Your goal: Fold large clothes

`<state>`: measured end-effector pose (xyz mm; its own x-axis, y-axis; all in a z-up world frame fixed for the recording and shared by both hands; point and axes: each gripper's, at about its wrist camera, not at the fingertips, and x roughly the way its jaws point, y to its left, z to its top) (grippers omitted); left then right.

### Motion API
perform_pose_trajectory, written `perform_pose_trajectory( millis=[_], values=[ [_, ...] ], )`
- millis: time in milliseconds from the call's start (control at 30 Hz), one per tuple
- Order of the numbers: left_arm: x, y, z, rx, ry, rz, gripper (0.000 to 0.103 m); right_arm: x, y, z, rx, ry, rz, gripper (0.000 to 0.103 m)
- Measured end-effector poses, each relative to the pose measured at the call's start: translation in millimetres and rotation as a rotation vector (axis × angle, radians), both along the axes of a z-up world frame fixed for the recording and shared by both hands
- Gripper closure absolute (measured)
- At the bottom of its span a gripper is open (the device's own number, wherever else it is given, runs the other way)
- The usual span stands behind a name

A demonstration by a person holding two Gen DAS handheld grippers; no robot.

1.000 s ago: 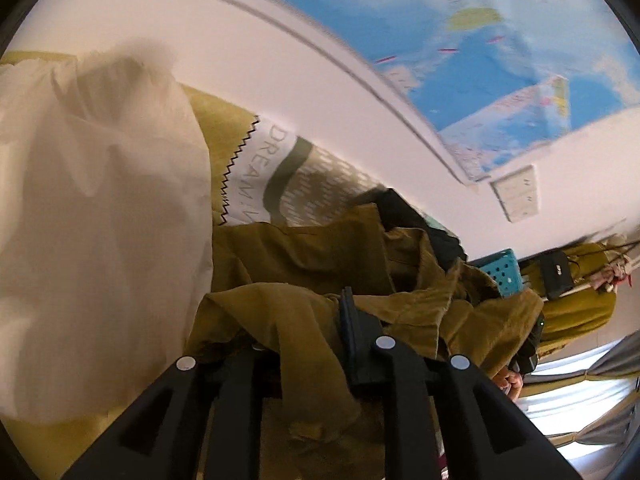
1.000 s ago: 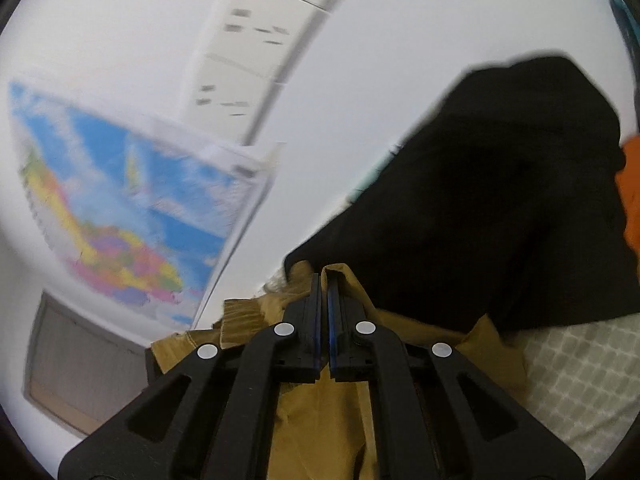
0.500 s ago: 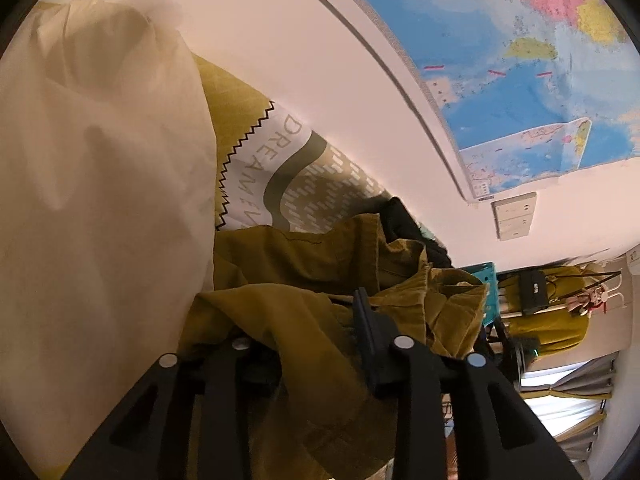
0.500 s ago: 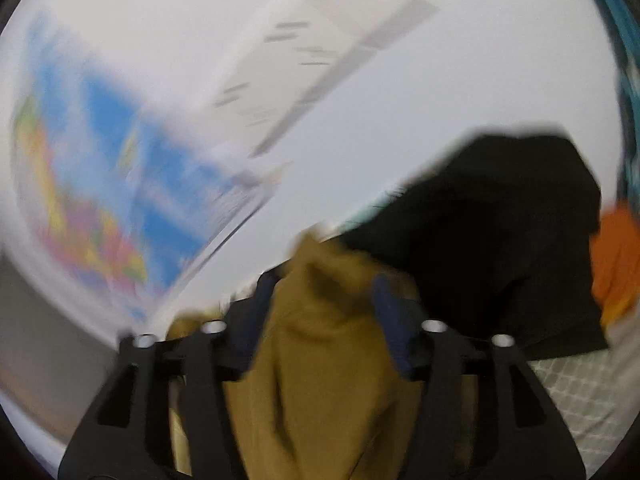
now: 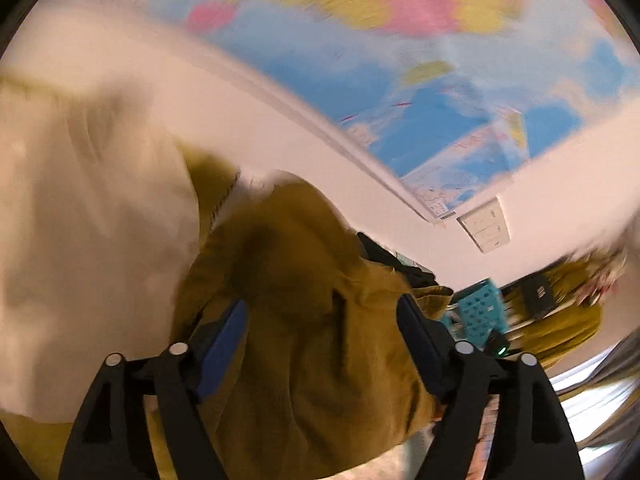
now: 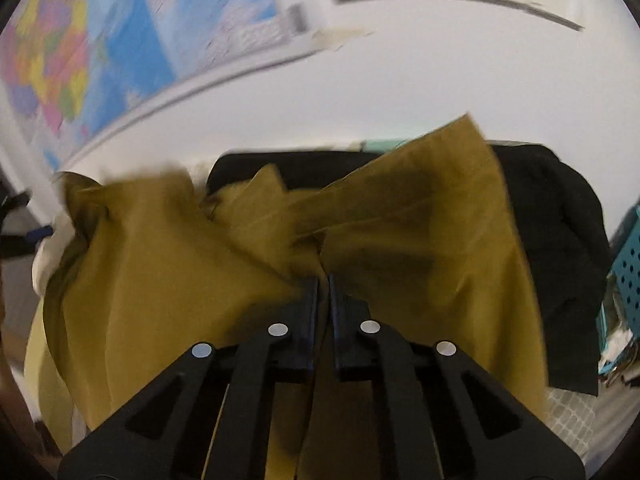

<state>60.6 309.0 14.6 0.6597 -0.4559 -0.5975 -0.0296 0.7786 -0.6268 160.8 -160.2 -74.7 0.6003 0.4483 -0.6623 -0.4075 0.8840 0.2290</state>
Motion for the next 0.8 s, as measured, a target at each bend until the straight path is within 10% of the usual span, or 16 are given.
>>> perform_pose_trajectory(
  millis=[200, 333, 433, 567, 700, 800],
  values=[
    [16, -73, -17, 0.261, 0.007, -0.179, 0.025, 5, 5, -2, -0.027, -0.004, -0.015, 0.097],
    [44, -81, -67, 0.304, 0.157, -0.186, 0.032, -2, -5, 10, -0.002, 0.038, -0.037, 0.061],
    [52, -77, -88, 0.296, 0.191, -0.189, 0.033, -34, 1, 39, -0.005, -0.085, 0.03, 0.057],
    [53, -83, -91, 0.349, 0.176, -0.2, 0.027, -62, 44, 54, -0.018, -0.163, 0.209, 0.057],
    [53, -92, -93, 0.4, 0.16, -0.213, 0.024, -33, 85, 18, -0.059, -0.055, 0.257, 0.058],
    [49, -91, -94, 0.429, 0.144, -0.216, 0.023, 2, 75, -15, 0.007, 0.096, 0.202, 0.084]
  ],
)
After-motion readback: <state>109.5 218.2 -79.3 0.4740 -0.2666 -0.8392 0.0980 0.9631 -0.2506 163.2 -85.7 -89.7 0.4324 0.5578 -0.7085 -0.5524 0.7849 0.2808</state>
